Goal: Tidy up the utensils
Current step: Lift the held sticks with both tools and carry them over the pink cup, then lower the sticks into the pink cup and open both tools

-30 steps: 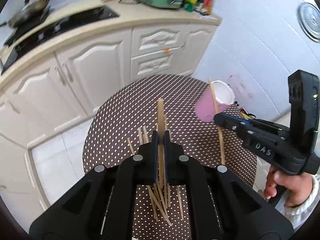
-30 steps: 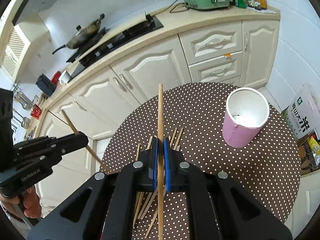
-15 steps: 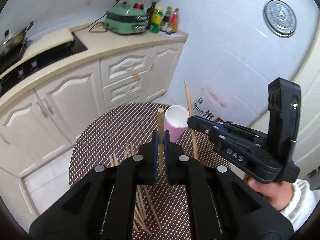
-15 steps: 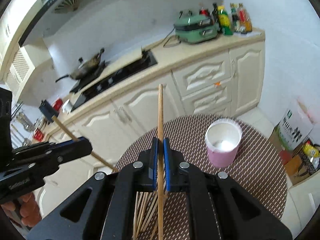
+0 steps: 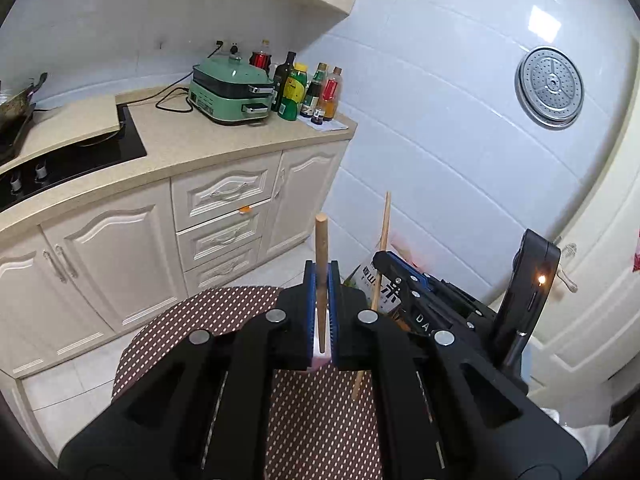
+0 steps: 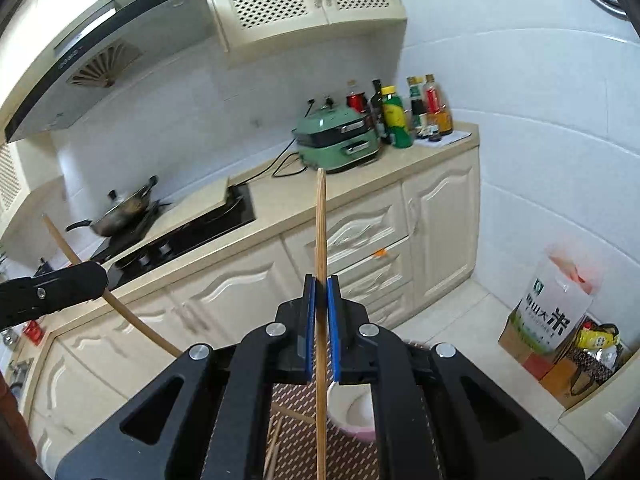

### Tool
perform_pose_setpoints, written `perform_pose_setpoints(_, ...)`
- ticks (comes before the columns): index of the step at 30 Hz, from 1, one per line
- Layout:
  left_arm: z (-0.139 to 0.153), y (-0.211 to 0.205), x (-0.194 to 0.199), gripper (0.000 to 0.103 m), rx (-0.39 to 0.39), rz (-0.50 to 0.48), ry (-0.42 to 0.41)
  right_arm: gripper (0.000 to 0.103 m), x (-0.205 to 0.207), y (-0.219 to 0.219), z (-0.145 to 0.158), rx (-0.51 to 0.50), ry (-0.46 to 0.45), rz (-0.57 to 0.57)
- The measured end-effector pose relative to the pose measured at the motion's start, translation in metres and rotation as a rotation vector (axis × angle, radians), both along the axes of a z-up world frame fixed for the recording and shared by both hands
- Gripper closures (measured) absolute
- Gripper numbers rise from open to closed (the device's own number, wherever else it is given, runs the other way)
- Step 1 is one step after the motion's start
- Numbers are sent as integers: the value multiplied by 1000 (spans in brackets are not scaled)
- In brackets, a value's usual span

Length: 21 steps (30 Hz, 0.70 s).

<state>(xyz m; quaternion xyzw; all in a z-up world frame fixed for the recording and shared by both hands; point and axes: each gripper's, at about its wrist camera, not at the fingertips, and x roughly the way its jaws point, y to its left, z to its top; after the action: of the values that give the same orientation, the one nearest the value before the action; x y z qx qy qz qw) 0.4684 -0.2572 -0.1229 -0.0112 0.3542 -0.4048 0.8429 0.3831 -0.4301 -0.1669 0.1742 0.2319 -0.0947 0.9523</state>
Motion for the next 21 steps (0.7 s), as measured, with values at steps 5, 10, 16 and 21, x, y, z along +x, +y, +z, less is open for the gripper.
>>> perform_pose_setpoints(5,-17,-32,20,97,26,-16,35,98,19,-22,-11,-11,-16,-23)
perform_pose_setpoints(10,-42,-54,30,97,74,-28,78,98,26,-36,-18,-20,-37,-33)
perform_pose_setpoints(16,-69,-64,40,97,123,-23,126,98,28,-41,-38,-3,13,-3)
perform_pose_setpoints(21,-89,-66,42,97,164,-29,169,98,22,-35,-53,15,60,16)
